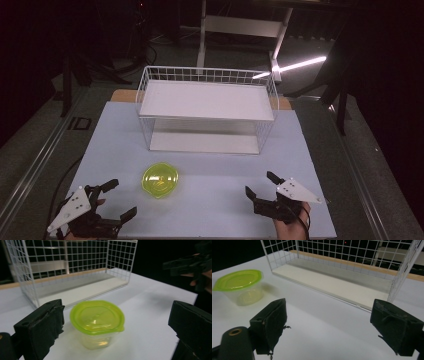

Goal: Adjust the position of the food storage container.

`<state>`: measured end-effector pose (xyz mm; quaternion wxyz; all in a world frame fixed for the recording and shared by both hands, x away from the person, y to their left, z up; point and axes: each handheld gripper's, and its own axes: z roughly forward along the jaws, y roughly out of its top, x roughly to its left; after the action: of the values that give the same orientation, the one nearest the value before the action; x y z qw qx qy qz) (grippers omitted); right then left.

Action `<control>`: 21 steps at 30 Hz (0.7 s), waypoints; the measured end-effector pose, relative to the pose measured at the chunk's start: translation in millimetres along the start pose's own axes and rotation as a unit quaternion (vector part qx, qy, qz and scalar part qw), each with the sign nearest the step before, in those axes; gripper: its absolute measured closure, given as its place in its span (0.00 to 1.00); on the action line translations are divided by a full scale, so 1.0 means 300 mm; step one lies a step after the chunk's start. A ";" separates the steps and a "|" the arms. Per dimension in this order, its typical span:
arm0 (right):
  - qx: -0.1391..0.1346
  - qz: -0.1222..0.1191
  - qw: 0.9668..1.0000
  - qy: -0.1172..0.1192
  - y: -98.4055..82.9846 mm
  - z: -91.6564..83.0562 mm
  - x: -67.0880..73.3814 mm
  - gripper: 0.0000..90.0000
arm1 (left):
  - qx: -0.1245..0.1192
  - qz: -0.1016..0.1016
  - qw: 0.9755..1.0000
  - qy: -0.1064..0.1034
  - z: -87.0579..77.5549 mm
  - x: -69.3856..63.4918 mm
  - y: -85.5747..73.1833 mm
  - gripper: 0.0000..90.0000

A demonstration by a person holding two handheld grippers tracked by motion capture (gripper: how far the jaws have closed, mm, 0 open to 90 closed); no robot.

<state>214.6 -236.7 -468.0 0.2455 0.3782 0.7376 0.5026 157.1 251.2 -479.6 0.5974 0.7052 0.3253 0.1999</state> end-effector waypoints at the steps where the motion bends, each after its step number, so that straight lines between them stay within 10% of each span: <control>1: -0.001 -0.003 1.000 0.000 0.002 0.000 0.003 0.15 | -0.002 -0.003 1.000 -0.001 -0.003 -0.001 0.001 0.01; 10: -0.009 -0.006 1.000 0.021 0.011 -0.004 0.022 0.15 | -0.029 -0.014 0.999 0.004 -0.017 -0.022 0.016 0.01; 14: -0.013 -0.010 1.000 0.023 0.016 -0.008 0.030 0.15 | 0.016 -0.023 0.999 0.043 -0.005 -0.028 0.019 0.01; 16: -0.017 -0.010 0.999 0.026 0.018 -0.009 0.033 0.15 | 0.039 -0.046 0.998 0.024 0.010 -0.018 0.006 0.01; 21: -0.021 -0.014 0.999 0.030 0.023 -0.013 0.038 0.15 | 0.112 -0.031 0.993 0.021 0.053 0.015 -0.031 0.20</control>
<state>207.3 -228.2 -459.9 0.2382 0.3478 0.7392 0.5253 168.9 243.6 -492.3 0.5139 0.7530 0.3792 0.1583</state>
